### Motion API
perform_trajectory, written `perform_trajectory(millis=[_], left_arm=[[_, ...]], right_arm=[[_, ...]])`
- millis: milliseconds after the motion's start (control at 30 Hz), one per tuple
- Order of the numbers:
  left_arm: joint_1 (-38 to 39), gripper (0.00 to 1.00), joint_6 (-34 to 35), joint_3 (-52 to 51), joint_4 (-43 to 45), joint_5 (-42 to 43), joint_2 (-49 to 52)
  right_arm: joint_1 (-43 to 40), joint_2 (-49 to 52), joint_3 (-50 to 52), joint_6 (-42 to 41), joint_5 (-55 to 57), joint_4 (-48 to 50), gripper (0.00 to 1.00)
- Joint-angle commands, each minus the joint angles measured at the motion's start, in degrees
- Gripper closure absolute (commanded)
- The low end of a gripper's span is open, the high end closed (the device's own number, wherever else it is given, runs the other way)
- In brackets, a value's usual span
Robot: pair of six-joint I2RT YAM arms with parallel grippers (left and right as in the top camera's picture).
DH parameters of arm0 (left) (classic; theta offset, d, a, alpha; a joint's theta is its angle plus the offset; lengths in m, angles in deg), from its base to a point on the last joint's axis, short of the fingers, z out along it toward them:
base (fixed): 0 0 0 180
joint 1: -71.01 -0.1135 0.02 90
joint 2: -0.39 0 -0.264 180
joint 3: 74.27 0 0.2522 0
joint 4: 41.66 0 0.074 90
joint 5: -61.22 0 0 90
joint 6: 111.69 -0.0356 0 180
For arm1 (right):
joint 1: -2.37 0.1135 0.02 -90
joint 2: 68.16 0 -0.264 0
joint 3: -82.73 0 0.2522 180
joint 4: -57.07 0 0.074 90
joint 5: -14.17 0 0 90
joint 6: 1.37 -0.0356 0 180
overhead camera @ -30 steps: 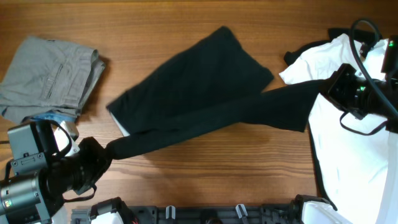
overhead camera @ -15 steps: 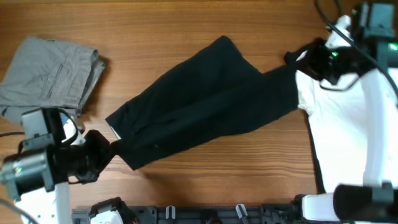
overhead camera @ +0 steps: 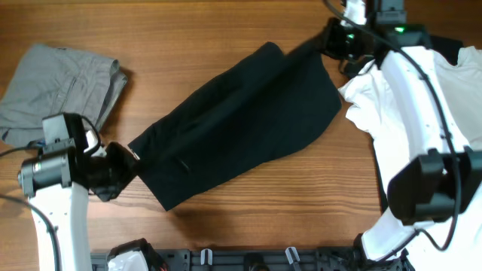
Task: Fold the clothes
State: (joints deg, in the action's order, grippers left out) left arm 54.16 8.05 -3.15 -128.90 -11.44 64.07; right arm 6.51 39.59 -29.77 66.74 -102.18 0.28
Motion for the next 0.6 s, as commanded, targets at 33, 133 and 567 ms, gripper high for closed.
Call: perform_trajectory(millis=[33, 133, 567], left_arm=[[-0.6, 0.96, 0.8, -0.9, 2.6, -9.4, 5.1], [-0.6, 0.96, 0.8, -0.9, 5.2, -9.9, 8.6], [-0.7, 0.26, 0.2, -0.6, 14.3, -9.7, 18.5]], right_arm=[[0.3, 5.0, -1.3, -2.0, 5.5, 7.7, 0.95], [1.2, 7.6, -1.3, -3.4, 5.6, 10.1, 0.95], [1.4, 12.2, -1.3, 2.8, 5.4, 13.9, 0.33]])
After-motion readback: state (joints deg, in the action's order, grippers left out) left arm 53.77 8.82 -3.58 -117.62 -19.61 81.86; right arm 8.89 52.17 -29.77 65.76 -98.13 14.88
